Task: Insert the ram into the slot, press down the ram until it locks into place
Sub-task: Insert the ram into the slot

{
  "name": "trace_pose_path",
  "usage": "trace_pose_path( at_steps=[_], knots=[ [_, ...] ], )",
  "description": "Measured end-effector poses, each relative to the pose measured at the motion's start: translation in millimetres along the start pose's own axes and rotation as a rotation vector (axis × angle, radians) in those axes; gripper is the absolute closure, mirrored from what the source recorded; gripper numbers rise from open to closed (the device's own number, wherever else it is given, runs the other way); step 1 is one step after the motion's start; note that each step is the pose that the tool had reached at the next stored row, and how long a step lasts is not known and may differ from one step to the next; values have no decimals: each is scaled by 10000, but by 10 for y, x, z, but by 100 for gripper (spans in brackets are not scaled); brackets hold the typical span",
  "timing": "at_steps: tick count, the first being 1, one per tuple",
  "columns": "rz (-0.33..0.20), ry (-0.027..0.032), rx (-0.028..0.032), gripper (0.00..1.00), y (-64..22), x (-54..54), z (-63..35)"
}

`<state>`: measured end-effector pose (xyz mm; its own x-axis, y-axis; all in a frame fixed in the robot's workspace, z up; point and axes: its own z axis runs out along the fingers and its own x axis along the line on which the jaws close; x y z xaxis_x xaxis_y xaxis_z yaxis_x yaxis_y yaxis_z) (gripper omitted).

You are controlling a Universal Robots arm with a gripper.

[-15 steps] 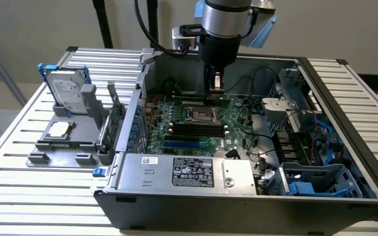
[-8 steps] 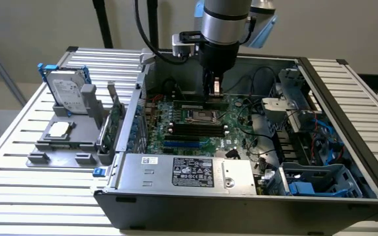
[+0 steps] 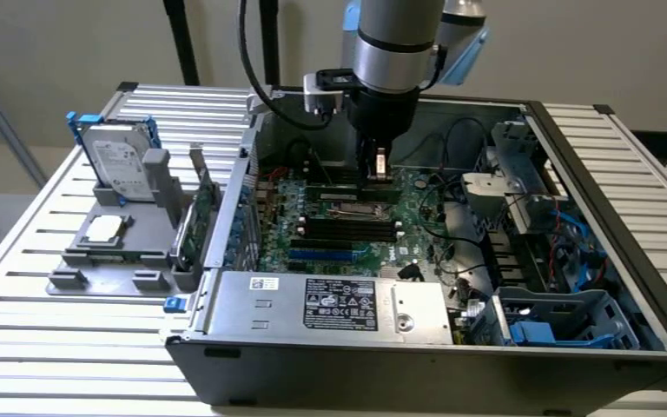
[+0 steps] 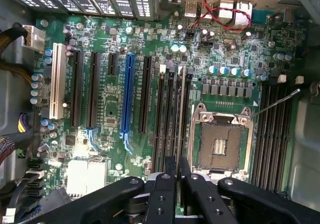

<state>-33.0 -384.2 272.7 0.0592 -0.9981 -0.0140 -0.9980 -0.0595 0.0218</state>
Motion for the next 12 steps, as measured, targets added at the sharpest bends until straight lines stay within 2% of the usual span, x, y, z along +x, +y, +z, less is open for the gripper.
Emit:
trace_pose_path(
  at_steps=[5, 12],
  knots=[
    [-16, 11, 0, 87, -2, 2, 90],
    [-14, 117, -15, 87, -24, 16, 154]
  ],
)
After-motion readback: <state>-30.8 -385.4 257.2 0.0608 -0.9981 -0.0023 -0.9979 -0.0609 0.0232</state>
